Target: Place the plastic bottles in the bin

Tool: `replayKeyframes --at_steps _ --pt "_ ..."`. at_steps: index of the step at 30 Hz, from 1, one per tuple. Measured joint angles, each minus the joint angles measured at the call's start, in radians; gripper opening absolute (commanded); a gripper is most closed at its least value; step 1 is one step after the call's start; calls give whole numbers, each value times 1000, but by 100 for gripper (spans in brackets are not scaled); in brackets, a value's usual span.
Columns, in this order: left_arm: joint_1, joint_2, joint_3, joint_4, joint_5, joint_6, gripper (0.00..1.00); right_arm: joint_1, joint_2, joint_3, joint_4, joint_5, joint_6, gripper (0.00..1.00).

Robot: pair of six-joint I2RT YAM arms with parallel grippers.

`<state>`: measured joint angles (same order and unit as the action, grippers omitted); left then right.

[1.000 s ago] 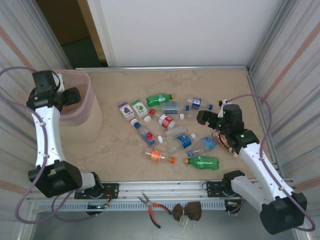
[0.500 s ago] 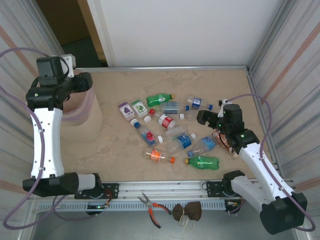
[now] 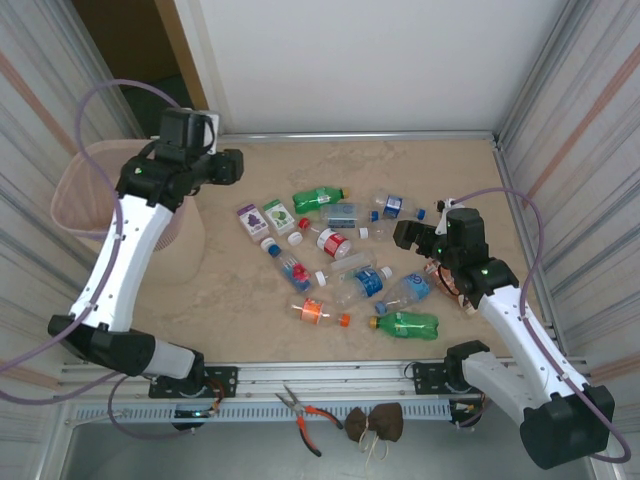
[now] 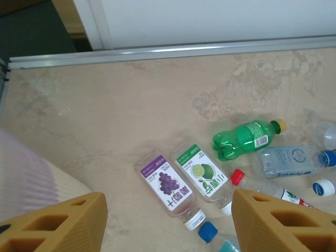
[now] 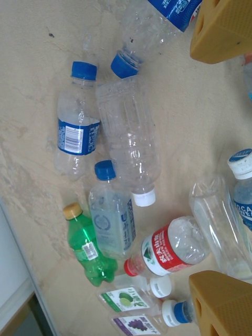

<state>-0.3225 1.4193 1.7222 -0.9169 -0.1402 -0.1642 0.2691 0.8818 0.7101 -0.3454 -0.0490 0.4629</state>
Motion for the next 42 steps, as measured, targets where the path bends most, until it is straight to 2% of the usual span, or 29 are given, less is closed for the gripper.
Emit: replayKeyframes --at_steps 7,23,32,42 --pt "-66 36 -137 74 -62 -113 64 0 0 0 0 0 0 100" --pt "-46 275 -261 123 -115 -472 68 0 -27 0 -1 0 0 100" --pt "1 402 -309 193 -45 -580 70 0 -34 0 -4 4 0 100" --pt "36 488 -309 252 28 -612 73 0 -34 0 -5 9 -3 99"
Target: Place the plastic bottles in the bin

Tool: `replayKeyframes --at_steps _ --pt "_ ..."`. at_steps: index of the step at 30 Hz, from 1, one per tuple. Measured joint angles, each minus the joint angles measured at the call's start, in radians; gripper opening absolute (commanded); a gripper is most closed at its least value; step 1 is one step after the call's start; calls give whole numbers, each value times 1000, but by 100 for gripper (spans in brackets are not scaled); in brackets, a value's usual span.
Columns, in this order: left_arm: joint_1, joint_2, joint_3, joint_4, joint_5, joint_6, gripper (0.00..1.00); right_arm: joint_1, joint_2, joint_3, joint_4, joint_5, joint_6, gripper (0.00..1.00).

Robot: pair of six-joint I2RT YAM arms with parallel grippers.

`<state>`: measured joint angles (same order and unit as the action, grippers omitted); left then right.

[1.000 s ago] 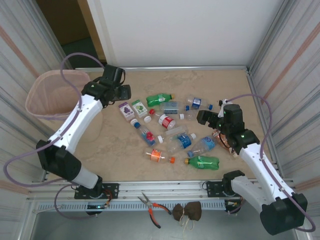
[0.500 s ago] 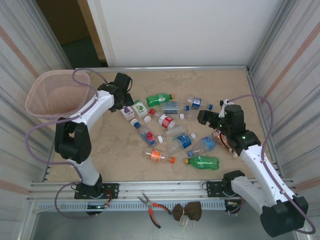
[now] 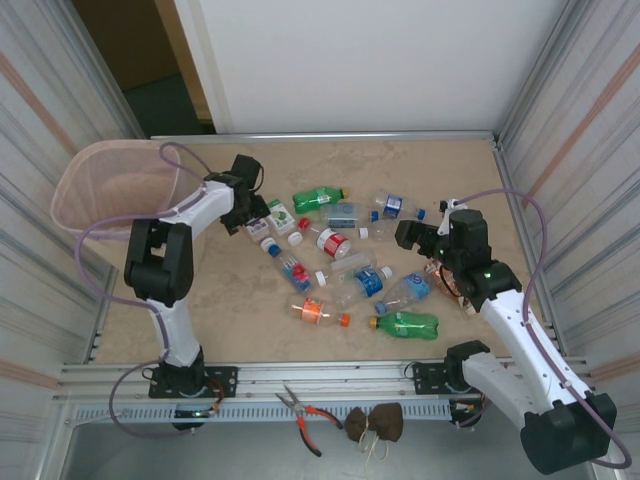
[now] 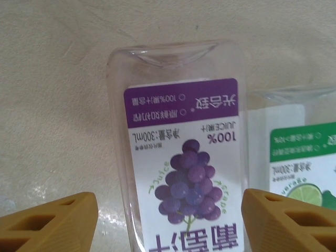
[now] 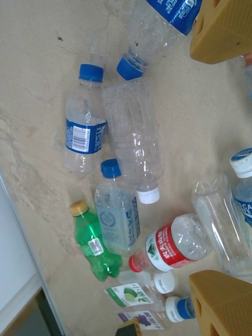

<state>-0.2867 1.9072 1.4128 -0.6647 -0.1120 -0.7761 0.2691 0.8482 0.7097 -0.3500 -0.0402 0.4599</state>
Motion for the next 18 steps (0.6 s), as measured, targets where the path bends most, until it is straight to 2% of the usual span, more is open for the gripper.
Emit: replayKeyframes --at_steps 18 --pt "19 50 7 65 69 -11 75 -6 20 0 1 14 -23 99"
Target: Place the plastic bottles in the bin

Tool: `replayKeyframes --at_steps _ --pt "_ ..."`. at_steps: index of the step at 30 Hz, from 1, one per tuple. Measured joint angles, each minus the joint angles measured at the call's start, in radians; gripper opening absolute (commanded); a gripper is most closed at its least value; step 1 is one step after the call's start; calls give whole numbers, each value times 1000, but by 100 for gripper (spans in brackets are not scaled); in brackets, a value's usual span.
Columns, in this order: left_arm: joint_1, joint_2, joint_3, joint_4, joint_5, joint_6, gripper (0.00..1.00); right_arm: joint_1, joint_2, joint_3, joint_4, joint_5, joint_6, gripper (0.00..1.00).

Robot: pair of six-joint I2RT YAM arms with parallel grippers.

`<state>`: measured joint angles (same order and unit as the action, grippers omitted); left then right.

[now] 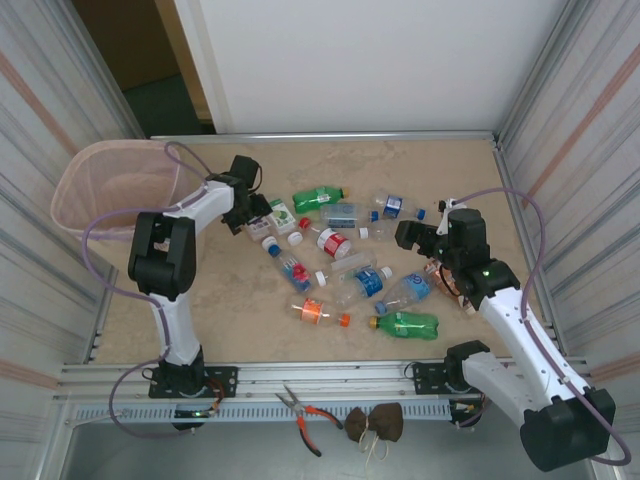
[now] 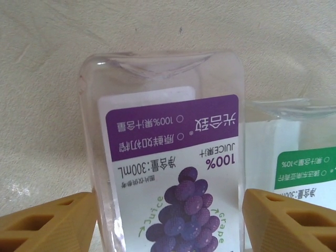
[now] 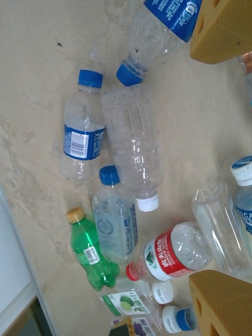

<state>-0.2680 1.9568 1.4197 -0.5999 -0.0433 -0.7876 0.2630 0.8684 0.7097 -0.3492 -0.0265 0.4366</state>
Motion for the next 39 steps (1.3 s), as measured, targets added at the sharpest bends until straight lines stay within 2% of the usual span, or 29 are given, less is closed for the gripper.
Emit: replayKeyframes --at_steps 8,27,35,39 --pt "6 11 7 3 11 0 77 -3 2 0 0 0 -1 99" --pt "13 -2 6 3 20 0 74 -3 2 0 0 0 -1 99" --pt "11 -10 5 2 21 0 83 -3 2 0 0 0 0 99" --pt "11 -10 5 3 21 0 83 -3 2 0 0 0 0 99"
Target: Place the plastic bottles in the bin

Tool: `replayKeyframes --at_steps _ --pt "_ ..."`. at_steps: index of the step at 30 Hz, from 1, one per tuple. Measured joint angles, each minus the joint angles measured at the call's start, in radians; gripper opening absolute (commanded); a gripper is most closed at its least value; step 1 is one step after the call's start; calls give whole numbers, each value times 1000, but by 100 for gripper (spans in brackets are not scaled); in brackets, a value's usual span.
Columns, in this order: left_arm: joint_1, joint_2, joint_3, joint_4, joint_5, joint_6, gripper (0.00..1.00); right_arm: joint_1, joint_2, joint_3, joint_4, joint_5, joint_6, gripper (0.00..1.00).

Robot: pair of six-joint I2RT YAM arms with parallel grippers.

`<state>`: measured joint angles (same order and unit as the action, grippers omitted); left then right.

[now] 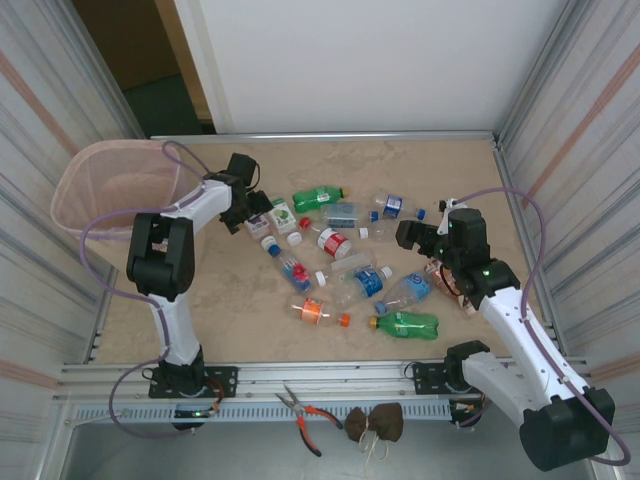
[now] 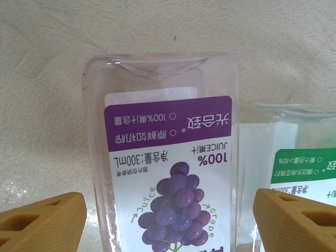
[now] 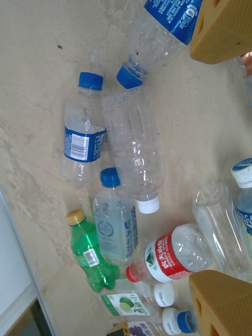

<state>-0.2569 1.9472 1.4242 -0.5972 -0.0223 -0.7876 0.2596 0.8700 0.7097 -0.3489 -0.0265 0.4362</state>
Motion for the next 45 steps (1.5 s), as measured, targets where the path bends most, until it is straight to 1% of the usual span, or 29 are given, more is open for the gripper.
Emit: replayKeyframes --at_steps 16,29,39,45 --pt "0 41 0 1 0 0 82 -6 -1 -1 0 0 0 99" --pt "1 71 -6 4 3 0 73 -13 -15 -13 1 0 0 99" --pt "1 48 -13 0 4 5 67 -19 -15 -13 1 -1 0 99" --pt "1 -29 -13 -10 0 28 65 -19 -15 -13 1 -1 0 99"
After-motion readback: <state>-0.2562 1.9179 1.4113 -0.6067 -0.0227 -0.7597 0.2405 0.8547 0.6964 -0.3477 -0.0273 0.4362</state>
